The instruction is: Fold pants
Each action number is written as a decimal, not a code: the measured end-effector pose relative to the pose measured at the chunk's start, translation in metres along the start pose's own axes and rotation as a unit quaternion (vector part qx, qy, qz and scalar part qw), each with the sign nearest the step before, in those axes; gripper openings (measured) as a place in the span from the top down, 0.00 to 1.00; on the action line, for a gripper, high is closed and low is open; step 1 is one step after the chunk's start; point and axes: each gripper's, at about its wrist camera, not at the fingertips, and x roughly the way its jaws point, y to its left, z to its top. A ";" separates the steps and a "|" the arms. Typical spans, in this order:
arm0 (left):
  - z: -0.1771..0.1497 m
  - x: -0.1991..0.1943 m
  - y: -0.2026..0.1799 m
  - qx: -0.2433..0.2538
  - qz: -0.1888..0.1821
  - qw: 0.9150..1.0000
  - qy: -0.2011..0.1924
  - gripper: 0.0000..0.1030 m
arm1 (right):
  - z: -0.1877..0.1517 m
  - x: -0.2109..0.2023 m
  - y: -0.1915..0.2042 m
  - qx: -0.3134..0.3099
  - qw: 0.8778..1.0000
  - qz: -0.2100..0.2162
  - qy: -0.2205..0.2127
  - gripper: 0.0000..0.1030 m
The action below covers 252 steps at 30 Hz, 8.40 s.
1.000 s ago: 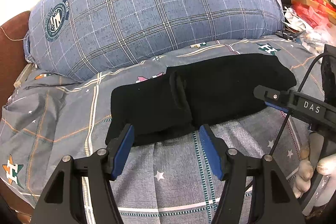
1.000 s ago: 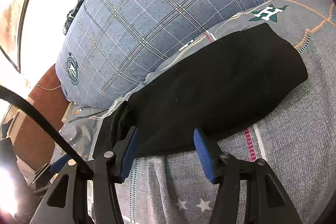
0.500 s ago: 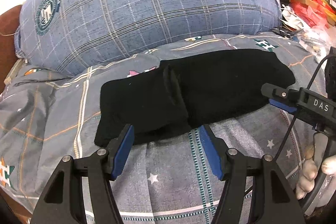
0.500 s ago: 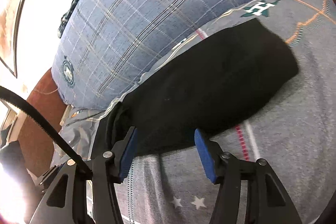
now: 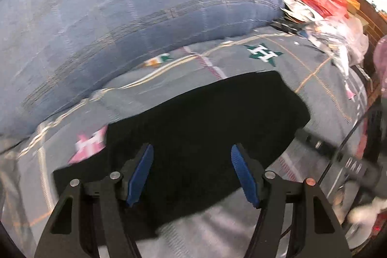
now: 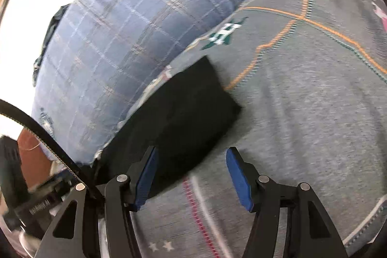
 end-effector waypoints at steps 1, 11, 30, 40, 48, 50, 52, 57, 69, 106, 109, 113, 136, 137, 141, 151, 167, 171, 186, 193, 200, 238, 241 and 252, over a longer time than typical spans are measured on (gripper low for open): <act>0.008 0.007 -0.003 0.004 -0.013 1.000 0.006 0.36 | 0.002 0.000 -0.002 0.001 1.000 -0.001 0.000 0.38; 0.087 0.084 -0.044 0.011 -0.110 0.993 0.046 0.36 | 0.013 0.015 0.012 -0.038 0.999 -0.012 -0.014 0.38; 0.097 0.100 -0.108 0.151 -0.120 0.980 0.056 0.86 | 0.018 0.024 0.024 -0.058 0.998 0.015 -0.030 0.72; 0.075 0.013 -0.041 0.053 -0.160 0.986 -0.006 0.86 | -0.008 -0.011 0.089 -0.166 0.983 0.054 -0.056 0.78; 0.039 -0.054 0.053 -0.039 -0.173 0.982 -0.060 0.86 | -0.032 -0.013 0.172 -0.258 0.962 0.084 -0.038 0.79; 0.026 -0.060 0.083 -0.075 -0.174 0.979 -0.069 0.86 | -0.042 -0.005 0.195 -0.286 0.954 0.085 -0.026 0.80; 0.009 -0.063 0.113 -0.108 -0.175 0.976 -0.074 0.86 | -0.050 0.004 0.212 -0.305 0.948 0.085 -0.014 0.81; -0.036 -0.057 0.185 -0.193 -0.186 0.960 -0.080 0.86 | -0.082 0.031 0.257 -0.362 0.928 0.079 0.020 0.83; -0.101 -0.044 0.266 -0.302 -0.215 0.922 -0.112 0.86 | -0.144 0.083 0.327 -0.467 0.880 0.064 0.060 0.84; -0.212 -0.064 0.348 -0.456 -0.192 0.852 -0.171 0.71 | -0.206 0.115 0.365 -0.492 0.843 0.163 0.142 0.38; -0.211 -0.074 0.344 -0.453 -0.186 0.854 -0.176 0.67 | -0.194 0.090 0.358 -0.480 0.845 0.191 0.141 0.38; -0.201 -0.070 0.328 -0.428 -0.188 0.869 -0.162 0.58 | -0.156 0.060 0.348 -0.451 0.866 0.187 0.106 0.38; -0.226 -0.055 0.288 -0.377 -0.178 0.900 -0.129 0.78 | -0.149 0.240 0.394 -0.376 0.884 0.063 0.269 0.85; -0.228 -0.055 0.290 -0.378 -0.186 0.897 -0.131 0.77 | -0.149 0.241 0.394 -0.382 0.883 0.058 0.265 0.85; -0.231 -0.065 0.291 -0.374 -0.193 0.895 -0.149 0.73 | -0.123 0.209 0.392 -0.346 0.900 0.110 0.243 0.83; -0.238 -0.051 0.300 -0.405 -0.233 0.871 -0.152 0.47 | -0.051 0.118 0.263 -0.265 0.946 0.075 0.174 0.40; -0.212 -0.053 0.261 -0.356 -0.189 0.905 -0.137 0.56 | -0.051 0.142 0.217 -0.140 0.959 0.144 0.201 0.70; -0.199 -0.048 0.232 -0.324 -0.193 0.918 -0.120 0.55 | -0.038 0.110 0.213 -0.150 0.964 0.148 0.164 0.72; -0.175 -0.060 0.245 -0.322 -0.184 0.921 -0.120 0.21 | -0.033 0.120 0.180 -0.160 0.965 0.123 0.169 0.54; -0.143 -0.003 0.219 -0.283 -0.156 0.946 -0.044 0.22 | -0.030 0.132 0.176 -0.153 0.961 0.137 0.184 0.49; -0.143 -0.027 0.214 -0.292 -0.165 0.940 -0.057 0.53 | -0.027 0.113 0.187 -0.179 0.957 0.154 0.170 0.69; -0.131 0.016 0.287 -0.408 -0.160 0.898 -0.046 0.43 | -0.007 0.190 0.205 -0.118 0.963 0.140 0.196 0.68; -0.131 0.019 0.288 -0.406 -0.160 0.899 -0.048 0.42 | -0.007 0.197 0.197 -0.091 0.964 0.144 0.205 0.60; -0.130 -0.016 0.301 -0.390 -0.188 0.900 -0.050 0.42 | -0.004 0.192 0.190 -0.064 0.967 0.133 0.208 0.46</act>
